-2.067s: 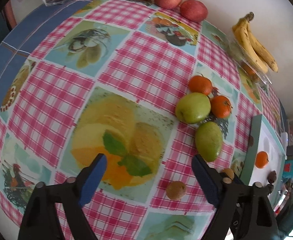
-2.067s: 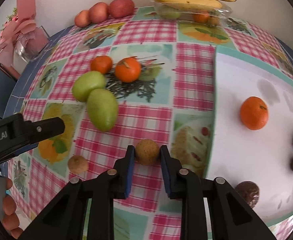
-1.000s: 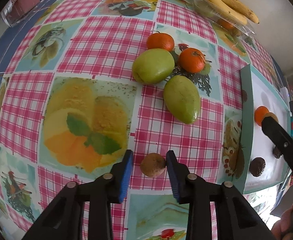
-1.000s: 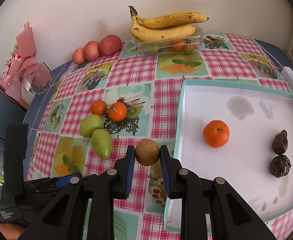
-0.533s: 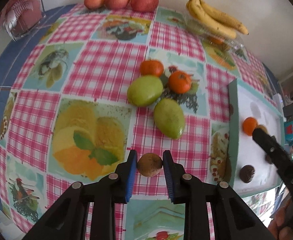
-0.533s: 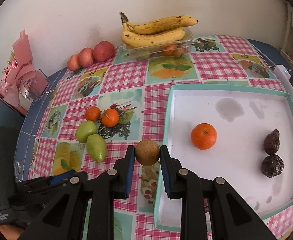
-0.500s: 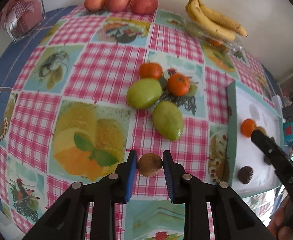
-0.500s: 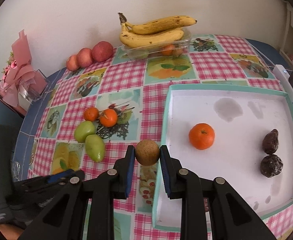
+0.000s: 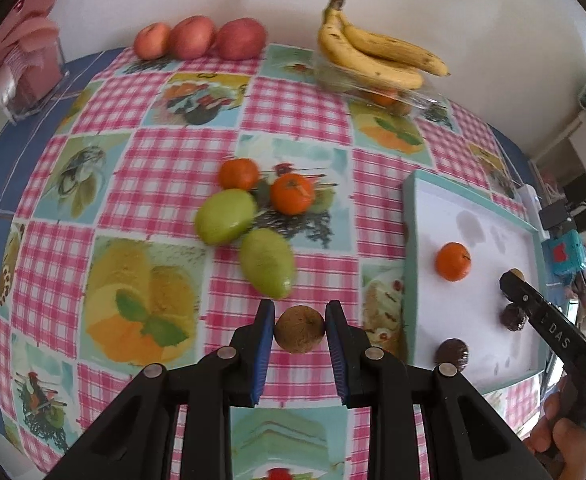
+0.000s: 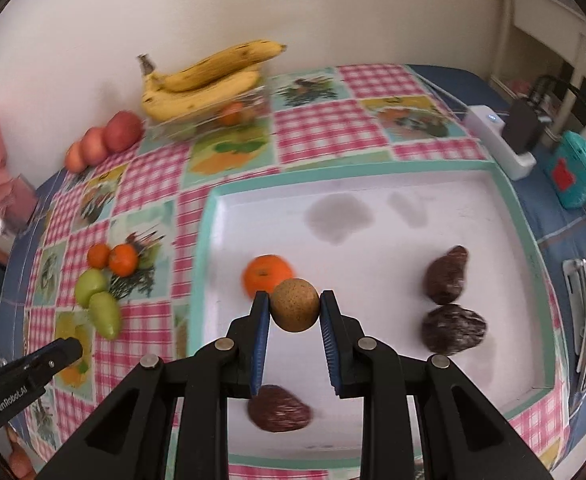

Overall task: Organize fruits
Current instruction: 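Carry the brown round fruits over the white tray with both tools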

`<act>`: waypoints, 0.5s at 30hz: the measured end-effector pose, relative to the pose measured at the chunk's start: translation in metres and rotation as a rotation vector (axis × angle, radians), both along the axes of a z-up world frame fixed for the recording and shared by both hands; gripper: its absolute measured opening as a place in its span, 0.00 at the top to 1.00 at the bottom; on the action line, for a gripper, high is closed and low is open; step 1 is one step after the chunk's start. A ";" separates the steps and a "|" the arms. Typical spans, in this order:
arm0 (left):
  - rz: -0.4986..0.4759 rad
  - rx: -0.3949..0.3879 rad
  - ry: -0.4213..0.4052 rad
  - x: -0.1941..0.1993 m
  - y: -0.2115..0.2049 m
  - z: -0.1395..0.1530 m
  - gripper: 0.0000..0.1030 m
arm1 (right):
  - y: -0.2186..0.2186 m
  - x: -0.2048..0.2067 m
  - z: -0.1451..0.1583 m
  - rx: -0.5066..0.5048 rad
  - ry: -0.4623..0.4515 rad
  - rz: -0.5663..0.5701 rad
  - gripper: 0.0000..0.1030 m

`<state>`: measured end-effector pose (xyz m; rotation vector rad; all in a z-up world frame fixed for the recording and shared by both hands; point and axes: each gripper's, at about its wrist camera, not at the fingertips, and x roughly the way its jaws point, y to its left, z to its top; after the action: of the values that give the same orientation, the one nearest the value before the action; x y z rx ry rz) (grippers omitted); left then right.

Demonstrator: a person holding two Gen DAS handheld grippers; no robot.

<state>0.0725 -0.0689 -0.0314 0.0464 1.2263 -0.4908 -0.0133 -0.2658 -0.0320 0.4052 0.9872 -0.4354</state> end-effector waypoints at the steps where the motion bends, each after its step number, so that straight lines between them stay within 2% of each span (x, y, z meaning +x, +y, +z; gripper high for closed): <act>1: -0.006 -0.002 -0.005 -0.001 -0.003 0.001 0.73 | -0.004 -0.002 0.000 -0.008 0.003 -0.012 0.74; 7: -0.065 -0.043 -0.064 -0.008 -0.035 0.016 0.73 | -0.023 -0.009 0.006 -0.027 -0.011 -0.052 0.74; 15: -0.142 -0.112 -0.115 -0.015 -0.079 0.021 0.73 | -0.042 -0.006 0.015 -0.048 -0.027 -0.092 0.74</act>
<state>0.0579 -0.1481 -0.0100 0.0655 1.0859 -0.6709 -0.0191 -0.3079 -0.0168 0.4138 0.9327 -0.5346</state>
